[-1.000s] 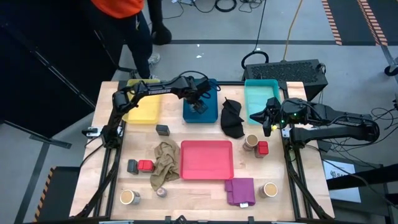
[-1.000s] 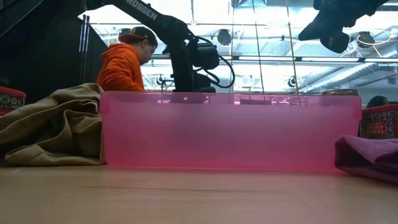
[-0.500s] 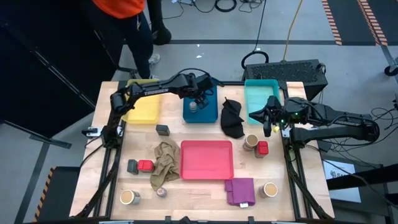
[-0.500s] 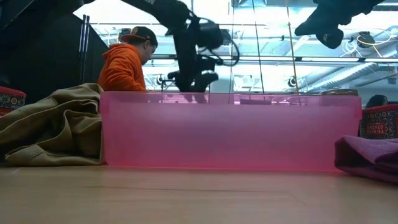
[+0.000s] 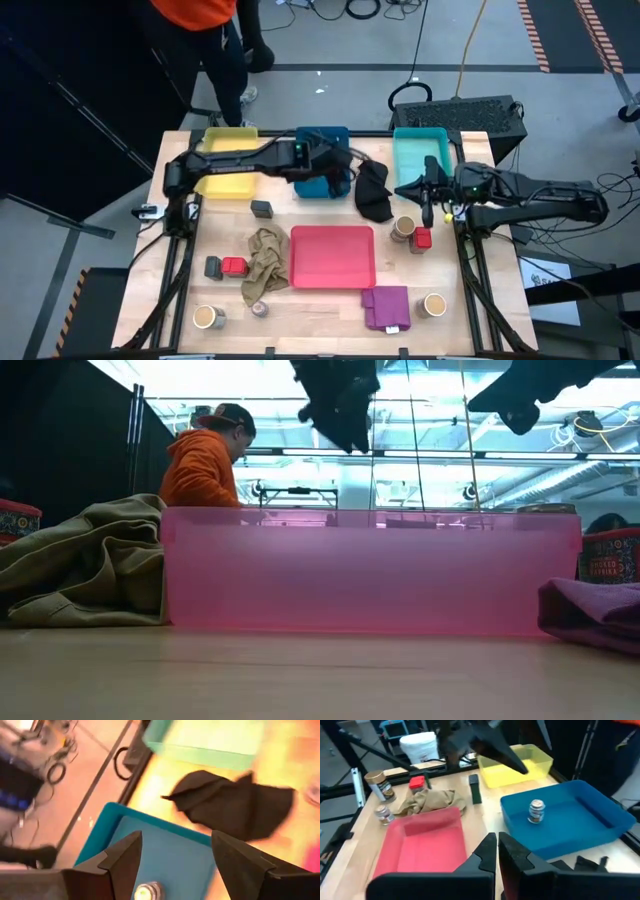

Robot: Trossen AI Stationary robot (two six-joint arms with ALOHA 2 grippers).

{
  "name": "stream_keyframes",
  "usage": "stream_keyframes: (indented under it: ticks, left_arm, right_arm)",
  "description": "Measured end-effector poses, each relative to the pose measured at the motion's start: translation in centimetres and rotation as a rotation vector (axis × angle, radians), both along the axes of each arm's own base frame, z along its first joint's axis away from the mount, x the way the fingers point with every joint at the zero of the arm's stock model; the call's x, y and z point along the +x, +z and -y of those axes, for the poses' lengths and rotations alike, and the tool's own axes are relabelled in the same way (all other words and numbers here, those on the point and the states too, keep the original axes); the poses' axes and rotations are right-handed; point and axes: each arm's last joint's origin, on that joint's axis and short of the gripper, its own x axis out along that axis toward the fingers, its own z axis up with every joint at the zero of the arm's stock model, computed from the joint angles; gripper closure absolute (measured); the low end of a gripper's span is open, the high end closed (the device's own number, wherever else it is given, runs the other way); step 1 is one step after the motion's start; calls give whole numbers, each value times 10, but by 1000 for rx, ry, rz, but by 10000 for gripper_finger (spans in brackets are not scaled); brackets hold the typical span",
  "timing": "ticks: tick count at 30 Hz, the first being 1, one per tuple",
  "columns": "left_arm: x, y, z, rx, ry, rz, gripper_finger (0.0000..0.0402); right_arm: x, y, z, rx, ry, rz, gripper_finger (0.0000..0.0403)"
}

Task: Sort spices by type
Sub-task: Put the middle right golden seasoning bottle into the light blue bin

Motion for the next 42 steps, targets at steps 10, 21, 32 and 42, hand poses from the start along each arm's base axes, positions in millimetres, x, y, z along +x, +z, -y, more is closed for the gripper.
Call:
stream_keyframes:
  ticks: [10, 21, 32, 42]
  left_arm:
    - [-27, 10, 51, -23, -54, -42, 157]
    - [-118, -5, 120, -18, 2, -32, 157]
    - [-193, -48, 158, 35, -237, 25, 157]
    - [-225, -55, 161, 157, -281, 215, 157]
  right_arm:
    - [2, -1, -22, 8, 151, 31, 403]
    - [2, 3, -27, -11, 187, 73, 403]
    - [2, 2, -27, -46, 197, 69, 403]
    - [2, 3, -27, -34, 191, 77, 403]
